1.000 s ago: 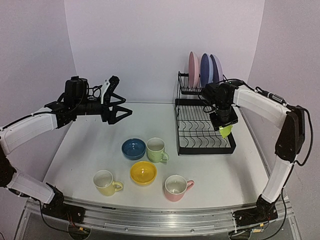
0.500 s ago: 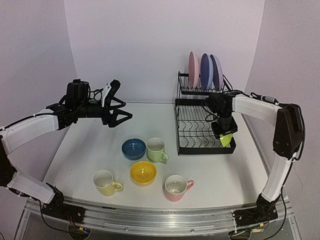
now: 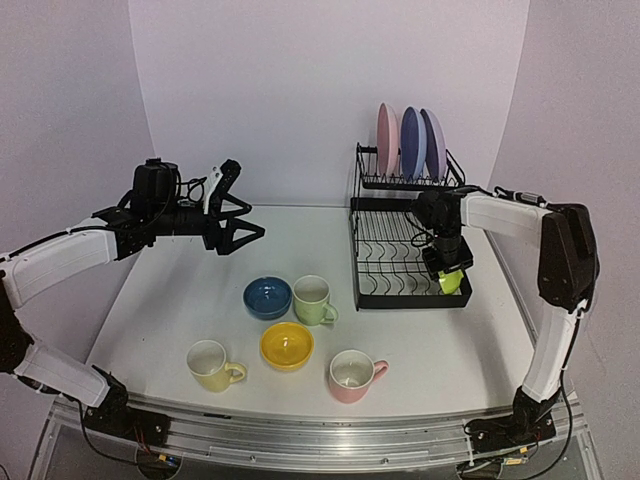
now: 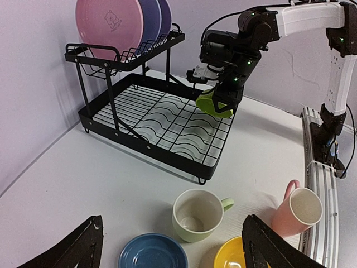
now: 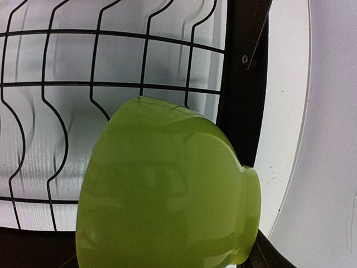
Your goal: Load the mixed dishes into the dish rack
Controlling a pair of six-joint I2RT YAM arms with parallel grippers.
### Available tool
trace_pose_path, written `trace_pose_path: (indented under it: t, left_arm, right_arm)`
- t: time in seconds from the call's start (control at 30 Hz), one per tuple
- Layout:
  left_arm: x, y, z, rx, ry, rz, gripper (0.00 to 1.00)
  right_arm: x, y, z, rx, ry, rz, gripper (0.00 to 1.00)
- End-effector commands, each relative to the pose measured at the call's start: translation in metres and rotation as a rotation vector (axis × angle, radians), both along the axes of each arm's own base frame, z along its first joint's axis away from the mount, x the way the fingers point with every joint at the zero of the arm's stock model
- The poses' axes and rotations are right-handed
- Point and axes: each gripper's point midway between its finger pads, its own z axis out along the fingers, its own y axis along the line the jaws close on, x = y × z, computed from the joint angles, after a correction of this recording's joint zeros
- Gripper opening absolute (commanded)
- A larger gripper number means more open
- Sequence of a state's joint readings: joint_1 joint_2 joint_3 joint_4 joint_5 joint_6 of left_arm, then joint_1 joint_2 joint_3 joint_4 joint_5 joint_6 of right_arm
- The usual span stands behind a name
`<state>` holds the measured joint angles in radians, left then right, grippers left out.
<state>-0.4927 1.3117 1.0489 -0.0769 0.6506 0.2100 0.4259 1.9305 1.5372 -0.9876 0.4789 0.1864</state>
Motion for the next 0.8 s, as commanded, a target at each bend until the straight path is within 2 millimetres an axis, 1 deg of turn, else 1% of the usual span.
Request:
trace_pose_path:
  t: [0.0, 0.2, 0.43, 0.6, 0.67, 0.77]
  left_arm:
    - [0.001, 0.0, 0.009, -0.009, -0.04, 0.002, 0.86]
    - [0.002, 0.0, 0.009, -0.006, -0.042, 0.002, 0.86]
    - [0.002, -0.002, 0.012, -0.015, -0.042, -0.007, 0.86]
    - [0.002, -0.002, 0.012, -0.009, -0.041, -0.007, 0.86]
    - [0.002, -0.002, 0.012, -0.01, -0.039, -0.009, 0.86]
    - [0.001, -0.003, 0.012, -0.013, -0.035, -0.013, 0.86]
  right_arm:
    - [0.008, 0.006, -0.005, 0.07, -0.006, -0.031, 0.0]
    - [0.01, 0.004, -0.002, 0.088, -0.02, -0.046, 0.0]
    - [0.014, 0.005, -0.014, 0.125, -0.008, -0.065, 0.0]
    - [0.014, 0.003, -0.015, 0.113, -0.013, -0.059, 0.0]
    - [0.014, 0.0, -0.014, 0.097, -0.017, -0.058, 0.03]
    - [0.012, -0.003, -0.013, 0.084, -0.021, -0.061, 0.12]
